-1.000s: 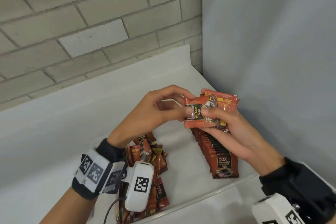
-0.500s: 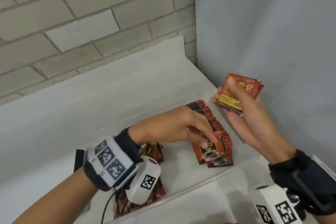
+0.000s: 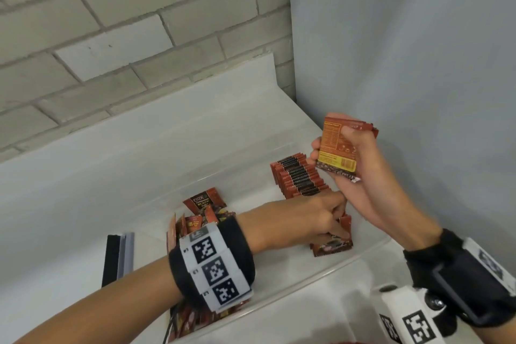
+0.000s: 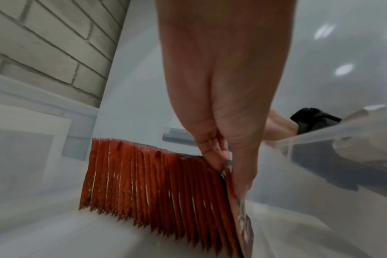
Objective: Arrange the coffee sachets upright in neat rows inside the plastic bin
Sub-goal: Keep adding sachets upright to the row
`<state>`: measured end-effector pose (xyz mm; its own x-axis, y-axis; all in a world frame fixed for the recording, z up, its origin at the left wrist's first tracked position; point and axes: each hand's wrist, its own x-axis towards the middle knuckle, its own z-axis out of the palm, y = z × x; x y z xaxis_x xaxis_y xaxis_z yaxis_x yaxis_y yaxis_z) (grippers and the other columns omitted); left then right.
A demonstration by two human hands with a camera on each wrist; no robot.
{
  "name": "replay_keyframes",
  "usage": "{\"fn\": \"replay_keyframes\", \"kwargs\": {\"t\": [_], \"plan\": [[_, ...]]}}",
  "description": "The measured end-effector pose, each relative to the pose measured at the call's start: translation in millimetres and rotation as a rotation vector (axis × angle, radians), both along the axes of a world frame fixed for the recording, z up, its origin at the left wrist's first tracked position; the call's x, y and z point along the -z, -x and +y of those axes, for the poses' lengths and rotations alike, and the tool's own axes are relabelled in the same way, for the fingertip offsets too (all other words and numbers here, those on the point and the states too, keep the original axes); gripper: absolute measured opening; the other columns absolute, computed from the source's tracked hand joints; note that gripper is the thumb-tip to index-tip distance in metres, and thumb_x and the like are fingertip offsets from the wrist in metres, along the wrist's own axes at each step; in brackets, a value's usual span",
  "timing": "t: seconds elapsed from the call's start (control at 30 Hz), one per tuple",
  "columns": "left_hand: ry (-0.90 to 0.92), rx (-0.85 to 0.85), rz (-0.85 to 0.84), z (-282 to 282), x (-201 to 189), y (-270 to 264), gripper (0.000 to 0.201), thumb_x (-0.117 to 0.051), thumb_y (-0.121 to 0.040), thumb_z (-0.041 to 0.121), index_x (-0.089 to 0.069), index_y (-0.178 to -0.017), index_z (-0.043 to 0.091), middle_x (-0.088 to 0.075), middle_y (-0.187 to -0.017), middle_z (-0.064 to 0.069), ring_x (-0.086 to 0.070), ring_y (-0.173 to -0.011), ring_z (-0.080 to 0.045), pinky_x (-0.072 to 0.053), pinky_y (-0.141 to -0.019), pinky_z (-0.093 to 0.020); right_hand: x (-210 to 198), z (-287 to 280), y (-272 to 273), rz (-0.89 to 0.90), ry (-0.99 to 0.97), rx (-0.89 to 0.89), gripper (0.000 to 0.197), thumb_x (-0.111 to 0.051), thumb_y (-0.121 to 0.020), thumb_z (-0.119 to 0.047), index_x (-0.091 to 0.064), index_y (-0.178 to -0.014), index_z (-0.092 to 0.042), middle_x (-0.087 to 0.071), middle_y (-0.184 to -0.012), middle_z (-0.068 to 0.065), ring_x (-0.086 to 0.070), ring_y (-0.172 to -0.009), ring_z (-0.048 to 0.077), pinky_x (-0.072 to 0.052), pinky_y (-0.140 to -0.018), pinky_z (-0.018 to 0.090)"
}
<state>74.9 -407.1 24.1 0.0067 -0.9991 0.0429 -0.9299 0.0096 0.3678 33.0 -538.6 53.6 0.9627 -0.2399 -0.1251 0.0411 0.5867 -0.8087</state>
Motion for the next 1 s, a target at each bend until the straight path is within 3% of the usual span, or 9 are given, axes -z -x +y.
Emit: {"fn": "replay_keyframes", "kwargs": {"t": [0.07,0.17,0.3,0.43,0.57,0.67,0.8,0.9,1.0], "plan": [[0.018,-0.005,-0.045,0.6,4.1,0.5,0.023,-0.071,-0.079,0.0,-0.075,-0.101,0.004,-0.051,-0.091,-0.017,-0.049,-0.087,-0.028,-0.042,-0.068,-0.031,0.3,-1.0,1.4,-0.001,-0.025,-0.017,0.024,-0.039,-0.099,-0.018,-0.058,-0.114,-0.018,-0.068,-0.087,0.011,-0.066,-0.082,0.022,-0.05,-0.095,0.038],[0.01,-0.03,-0.114,2.1,6.1,0.5,0.021,-0.073,-0.081,0.015,-0.075,-0.101,0.012,-0.051,-0.1,-0.013,-0.045,-0.098,-0.028,-0.044,-0.075,-0.039,-0.2,-2.1,1.8,0.002,-0.03,-0.027,0.026,-0.038,-0.1,-0.013,-0.056,-0.118,-0.016,-0.07,-0.09,0.013,-0.069,-0.087,0.024,-0.055,-0.088,0.032],[-0.016,-0.073,-0.127,5.4,0.6,1.0,0.032,-0.072,-0.08,0.039,-0.072,-0.11,0.027,-0.048,-0.105,-0.007,-0.033,-0.098,-0.021,-0.032,-0.076,-0.03,-1.8,-0.6,2.7,-0.052,0.008,-0.061,0.031,-0.042,-0.1,-0.013,-0.052,-0.129,-0.015,-0.072,-0.106,0.015,-0.07,-0.1,0.027,-0.056,-0.088,0.029],[-0.075,-0.154,0.205,14.5,-20.7,-13.8,0.028,-0.072,-0.083,0.028,-0.073,-0.11,0.023,-0.045,-0.101,-0.003,-0.034,-0.097,-0.014,-0.035,-0.087,-0.026,0.0,-2.0,2.6,-0.105,-0.018,-0.03,0.037,-0.048,-0.096,-0.009,-0.05,-0.133,-0.012,-0.067,-0.118,0.017,-0.066,-0.108,0.03,-0.055,-0.089,0.03],[-0.135,-0.472,0.47,35.2,-47.4,-37.1,0.019,-0.067,-0.089,0.013,-0.071,-0.108,0.012,-0.062,-0.099,-0.001,-0.056,-0.088,-0.002,-0.041,-0.081,-0.011,4.8,-5.1,1.6,-0.119,0.01,0.017,0.045,-0.057,-0.088,-0.011,-0.051,-0.133,-0.009,-0.067,-0.118,0.012,-0.067,-0.106,0.025,-0.056,-0.086,0.032],[0.02,-0.632,0.542,45.1,-54.4,-43.5,0.025,-0.07,-0.087,0.02,-0.065,-0.11,0.015,-0.069,-0.095,-0.003,-0.062,-0.088,-0.012,-0.048,-0.083,-0.022,4.8,-5.0,2.5,-0.11,0.072,-0.026,0.042,-0.06,-0.084,-0.012,-0.055,-0.125,-0.014,-0.071,-0.11,0.007,-0.069,-0.101,0.022,-0.057,-0.081,0.028],[0.209,-0.66,0.772,46.7,-55.4,-42.6,0.056,-0.083,-0.071,0.029,-0.058,-0.12,0.022,-0.065,-0.1,-0.002,-0.062,-0.092,-0.016,-0.051,-0.087,-0.033,2.9,-3.2,3.3,-0.114,0.128,-0.095,0.04,-0.061,-0.08,-0.012,-0.057,-0.119,-0.018,-0.073,-0.104,0.002,-0.071,-0.095,0.018,-0.056,-0.073,0.023],[0.357,-0.662,0.825,41.9,-55.7,-37.2,0.043,-0.076,-0.075,0.022,-0.061,-0.115,0.021,-0.066,-0.1,-0.002,-0.062,-0.091,-0.015,-0.052,-0.087,-0.034,3.0,-1.2,2.3,-0.103,0.15,-0.139,0.043,-0.065,-0.076,-0.013,-0.057,-0.118,-0.018,-0.073,-0.104,0.004,-0.071,-0.094,0.02,-0.056,-0.07,0.024],[0.465,-0.66,0.834,40.7,-56.4,-34.1,0.028,-0.07,-0.079,0.013,-0.065,-0.106,0.016,-0.068,-0.094,0.004,-0.061,-0.09,-0.02,-0.054,-0.084,-0.035,3.9,-0.6,1.0,-0.101,0.14,-0.171,0.054,-0.071,-0.068,-0.027,-0.056,-0.119,-0.018,-0.073,-0.105,0.005,-0.071,-0.096,0.021,-0.056,-0.073,0.025]]}}
